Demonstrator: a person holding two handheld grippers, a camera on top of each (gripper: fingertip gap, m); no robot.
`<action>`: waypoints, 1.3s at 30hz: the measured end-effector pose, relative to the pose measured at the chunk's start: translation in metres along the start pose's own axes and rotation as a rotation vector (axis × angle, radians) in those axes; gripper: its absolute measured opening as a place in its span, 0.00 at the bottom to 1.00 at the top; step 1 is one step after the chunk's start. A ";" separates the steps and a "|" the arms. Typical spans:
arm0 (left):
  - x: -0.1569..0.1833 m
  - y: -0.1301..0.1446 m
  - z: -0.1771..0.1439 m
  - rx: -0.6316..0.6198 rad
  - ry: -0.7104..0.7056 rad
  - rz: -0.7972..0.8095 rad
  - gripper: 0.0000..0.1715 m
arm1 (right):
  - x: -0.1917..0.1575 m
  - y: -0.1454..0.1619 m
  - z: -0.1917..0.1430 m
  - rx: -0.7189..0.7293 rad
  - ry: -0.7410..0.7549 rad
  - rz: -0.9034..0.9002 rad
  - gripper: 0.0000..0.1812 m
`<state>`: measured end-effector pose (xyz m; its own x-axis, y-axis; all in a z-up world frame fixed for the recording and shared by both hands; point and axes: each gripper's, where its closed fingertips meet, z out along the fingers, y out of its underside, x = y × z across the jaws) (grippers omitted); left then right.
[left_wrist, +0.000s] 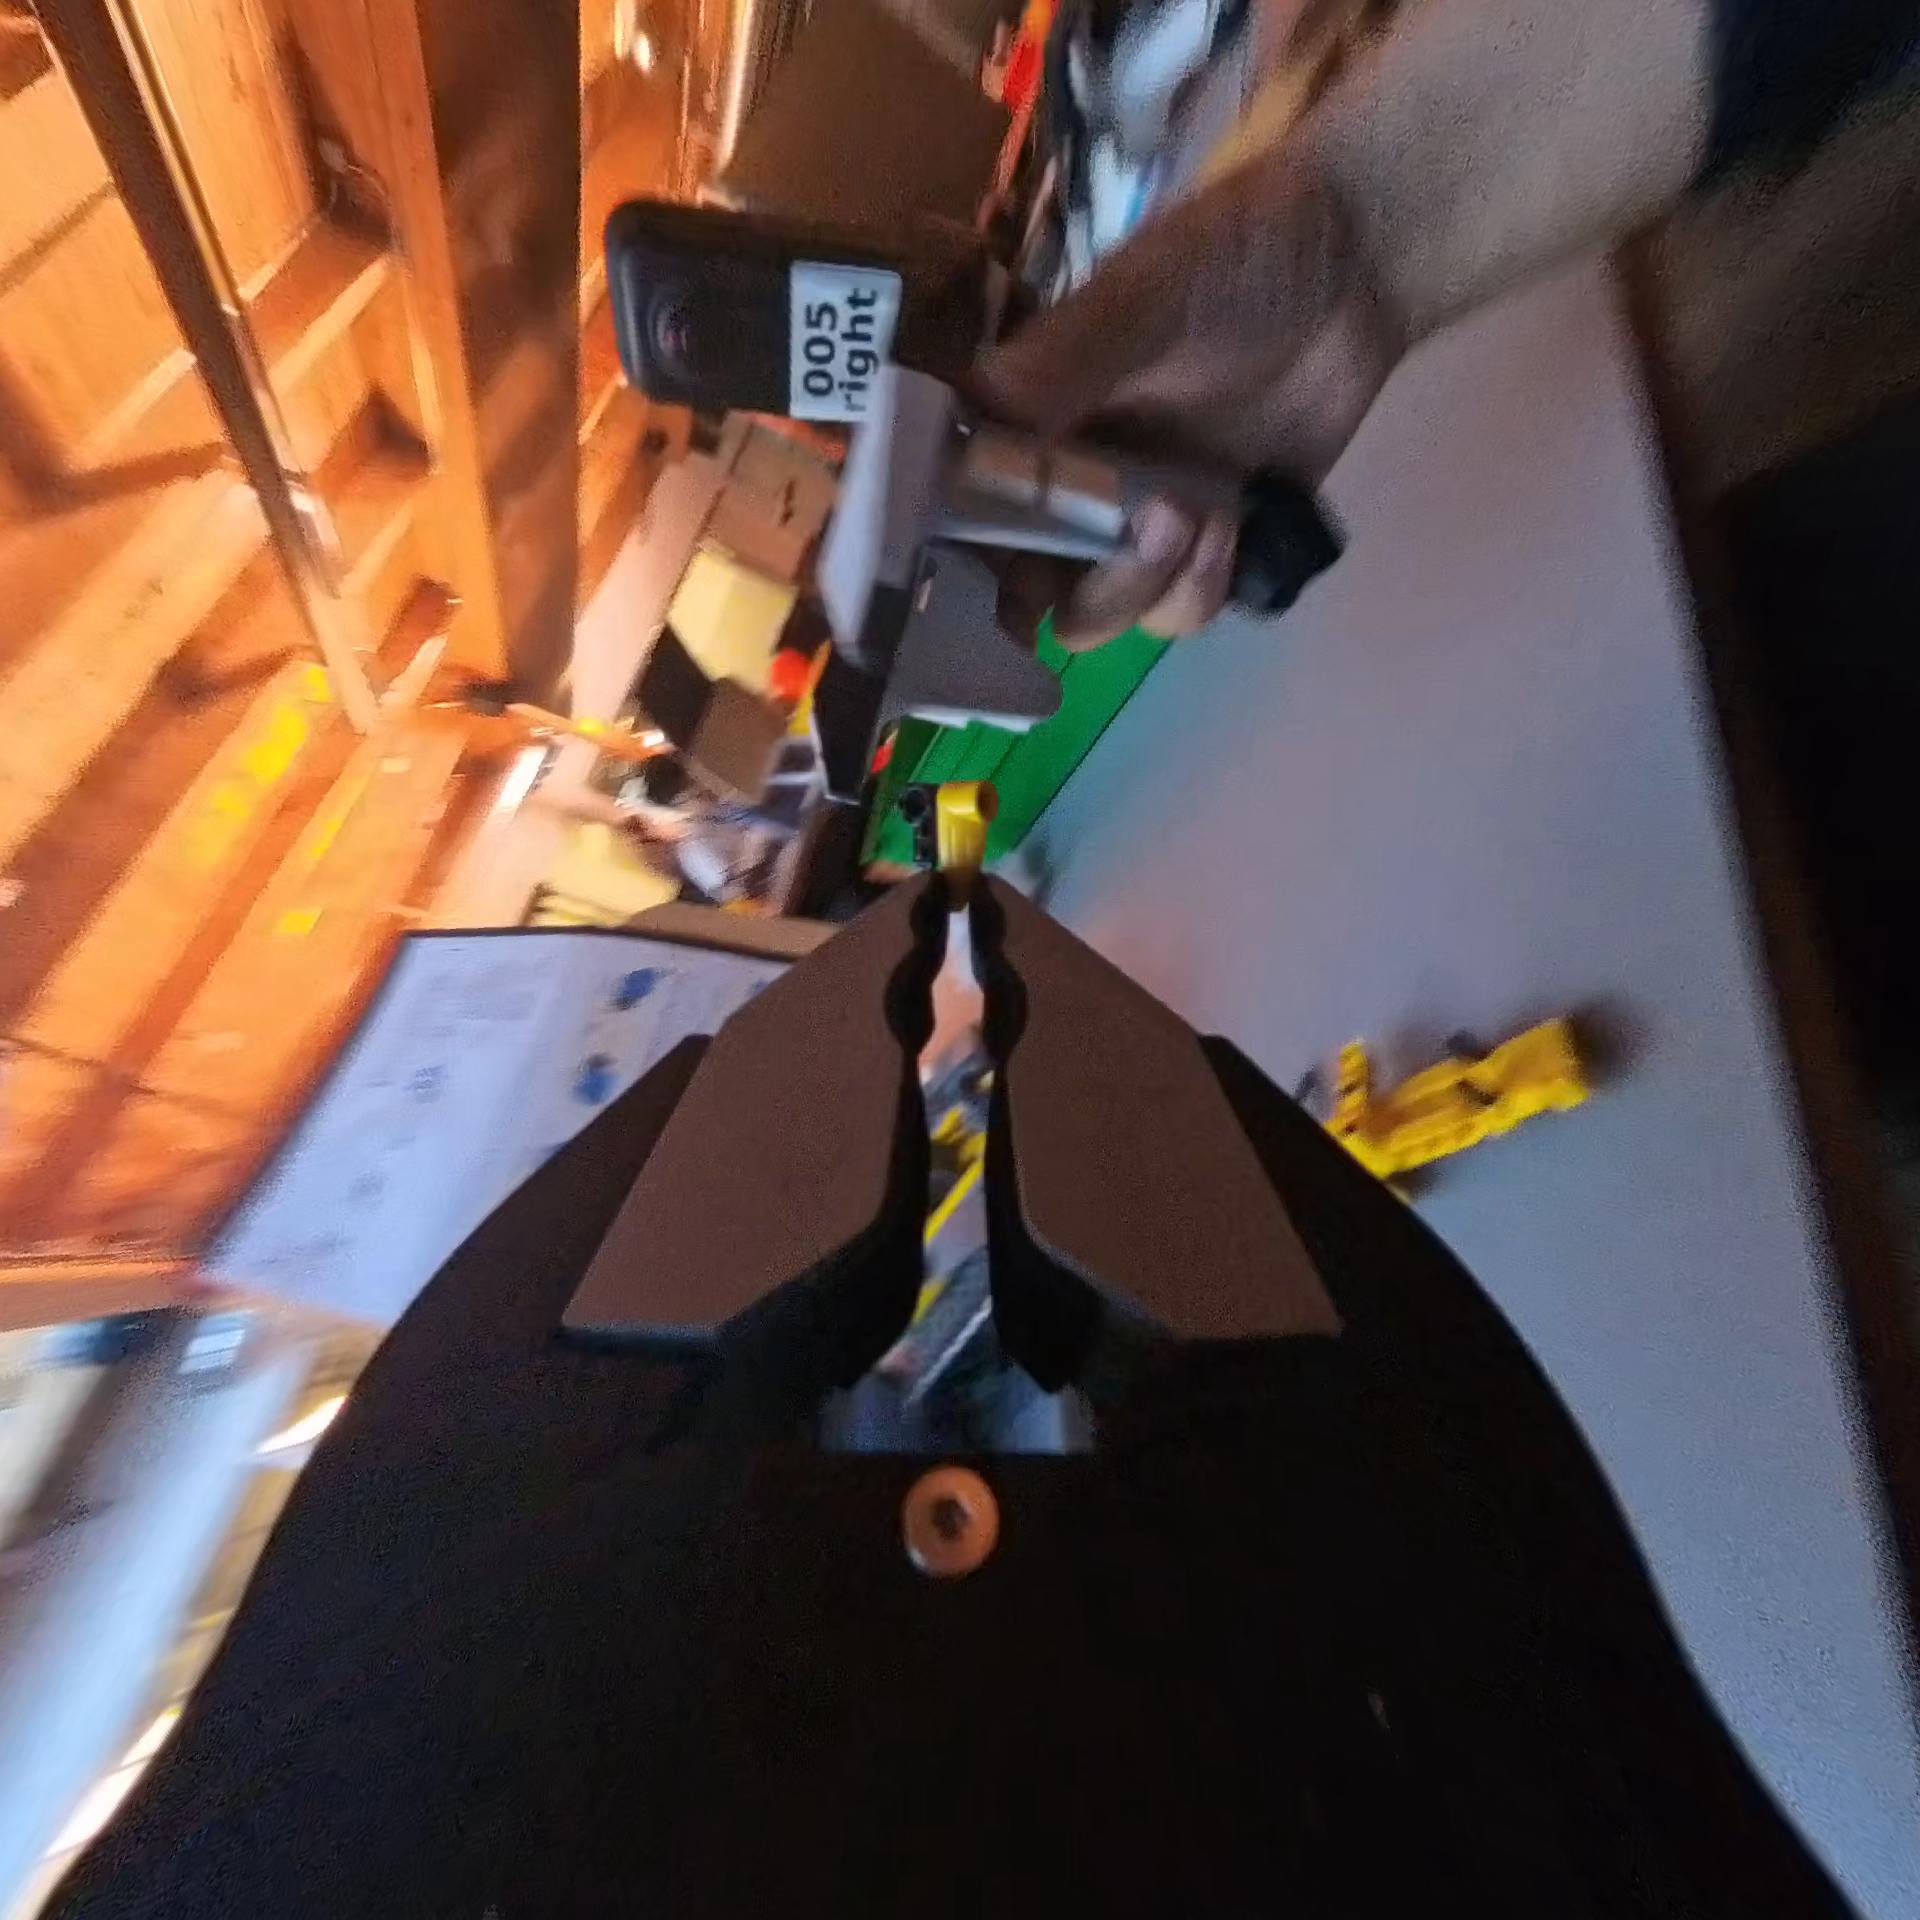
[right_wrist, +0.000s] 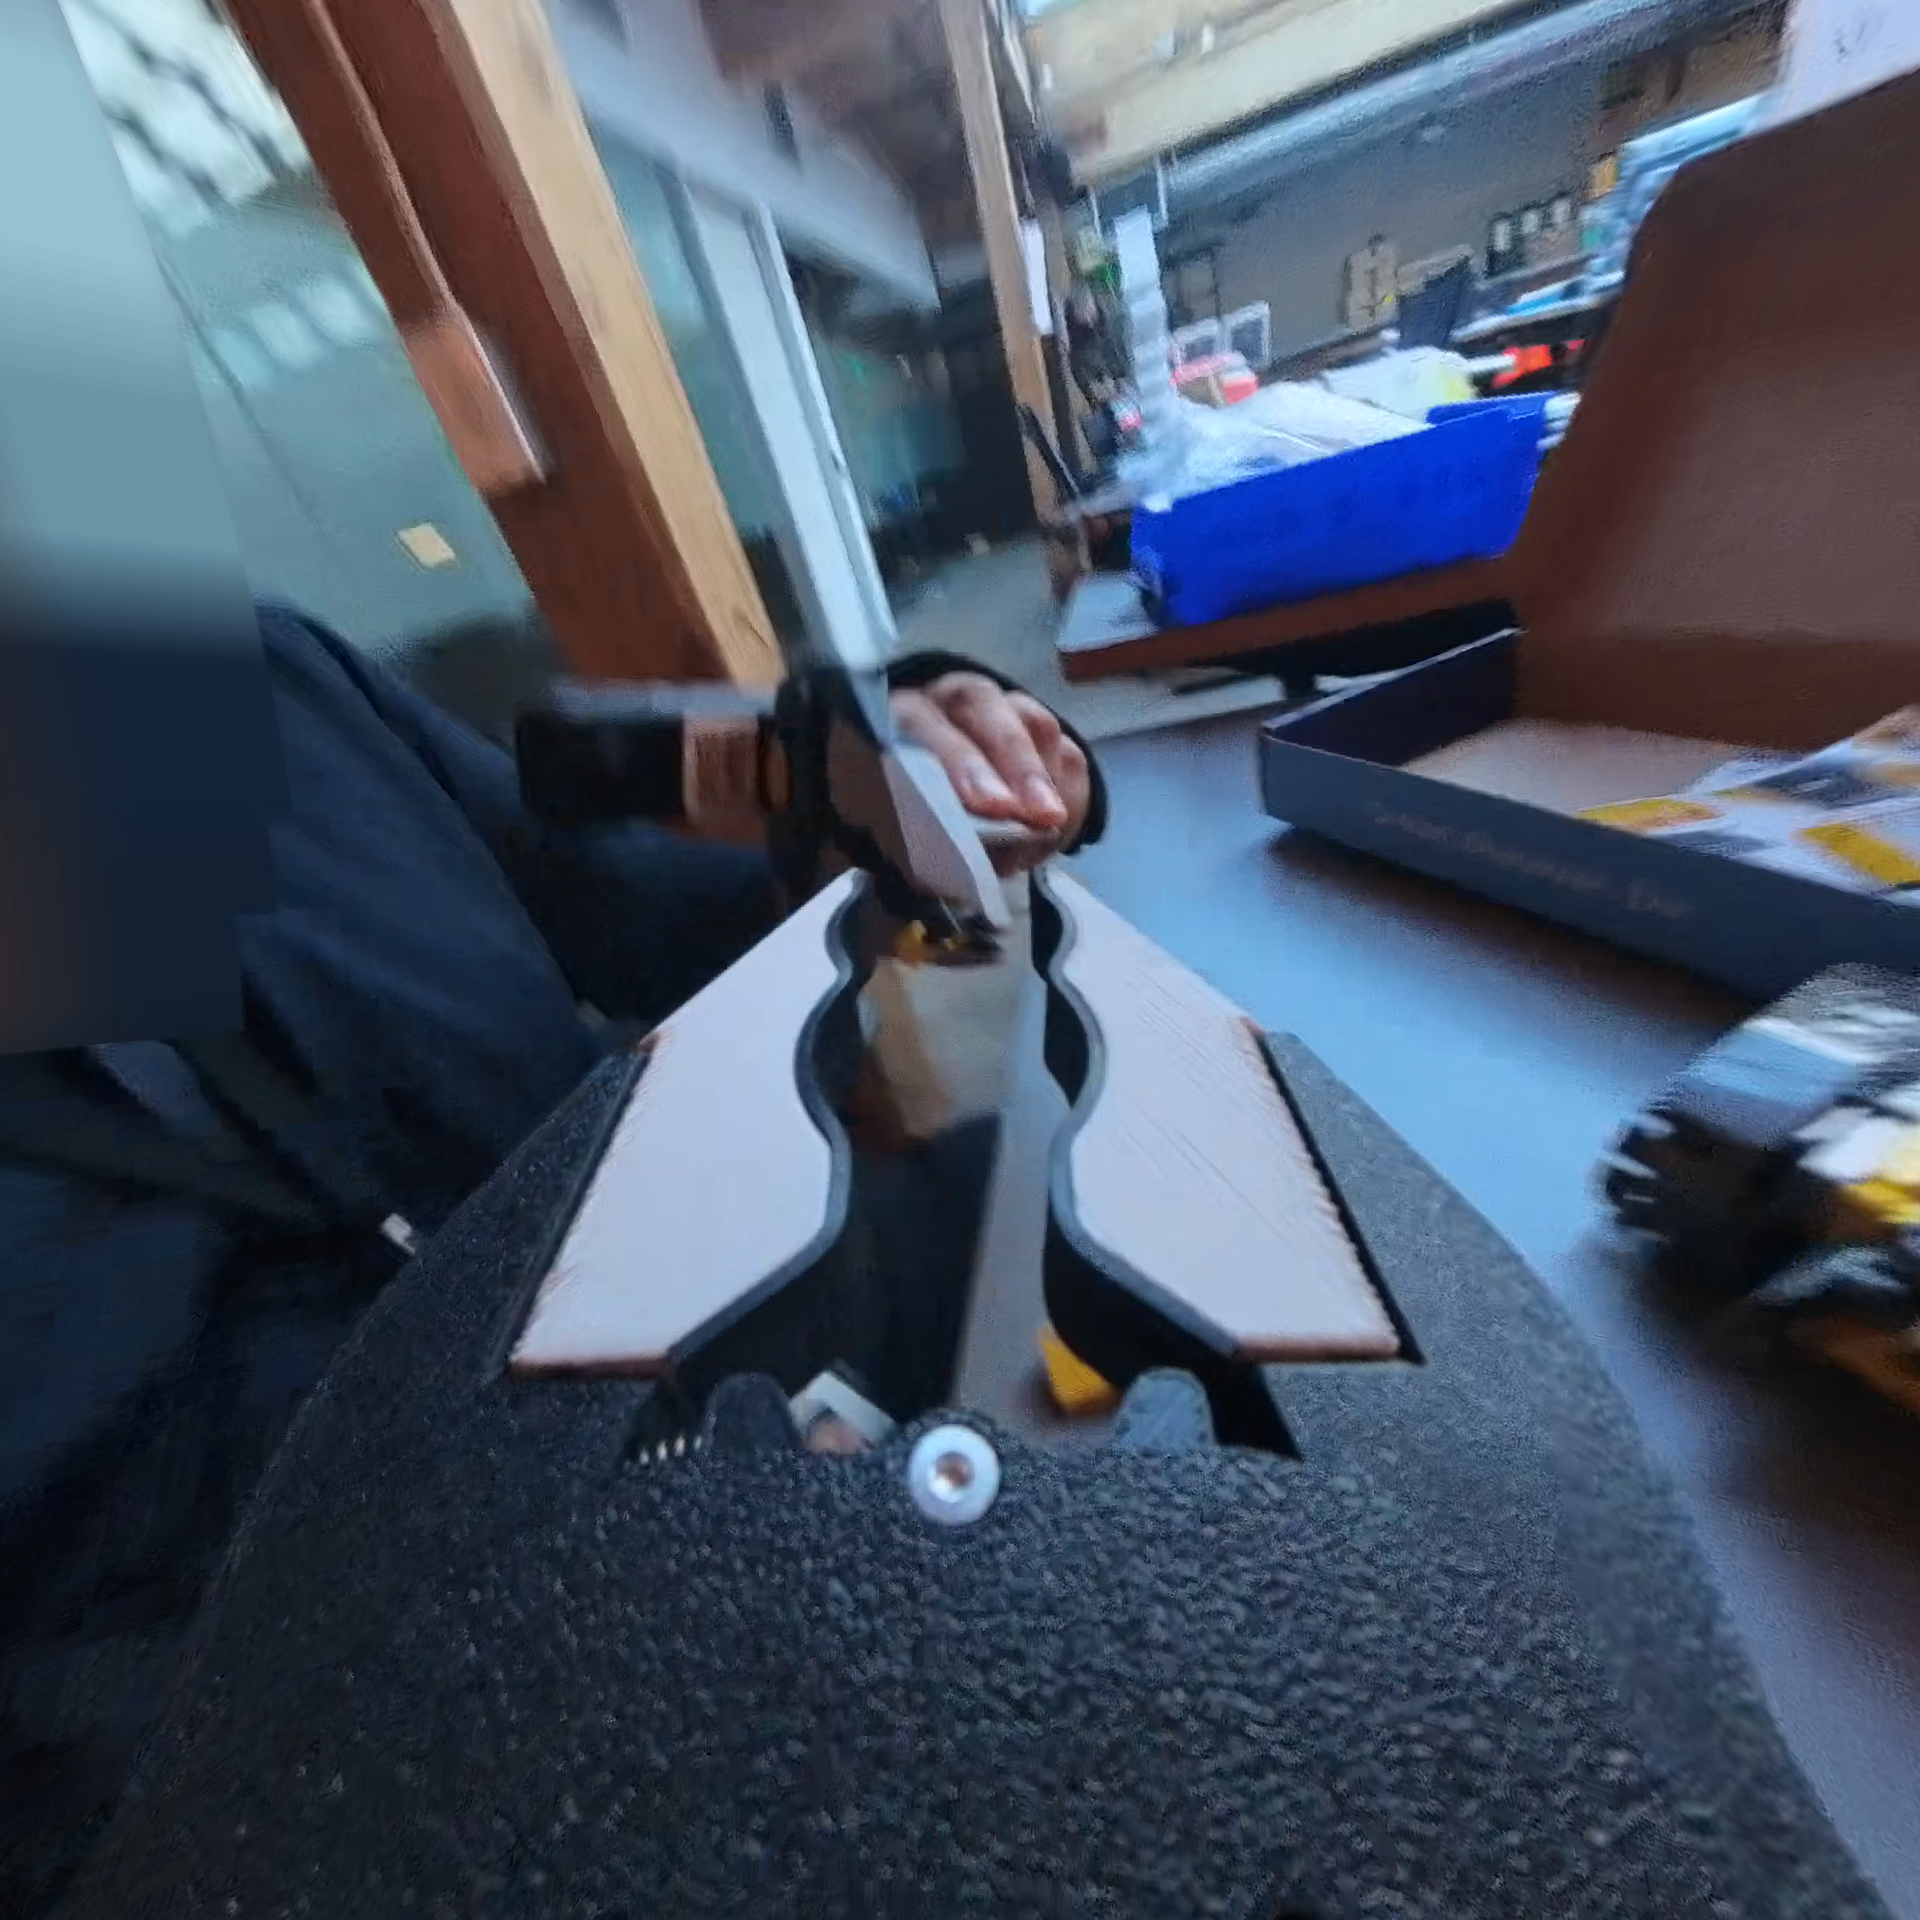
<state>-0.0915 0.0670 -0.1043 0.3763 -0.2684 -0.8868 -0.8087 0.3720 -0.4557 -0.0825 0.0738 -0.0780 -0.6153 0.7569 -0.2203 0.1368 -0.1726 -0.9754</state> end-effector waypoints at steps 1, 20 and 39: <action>-0.001 -0.006 -0.003 0.060 0.037 -0.105 0.01 | -0.002 0.005 -0.002 -0.065 0.037 -0.093 0.18; 0.055 -0.038 -0.022 0.274 0.888 -1.111 0.01 | -0.033 0.065 0.017 -0.479 0.089 -0.667 0.07; 0.050 -0.014 -0.011 0.143 0.756 -1.084 0.02 | -0.015 0.058 0.020 -0.428 0.148 -0.556 0.03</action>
<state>-0.0666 0.0388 -0.1411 0.4162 -0.8938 0.1671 -0.1895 -0.2650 -0.9454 -0.0804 0.0398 -0.1311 -0.5747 0.7440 0.3408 0.1454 0.5027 -0.8521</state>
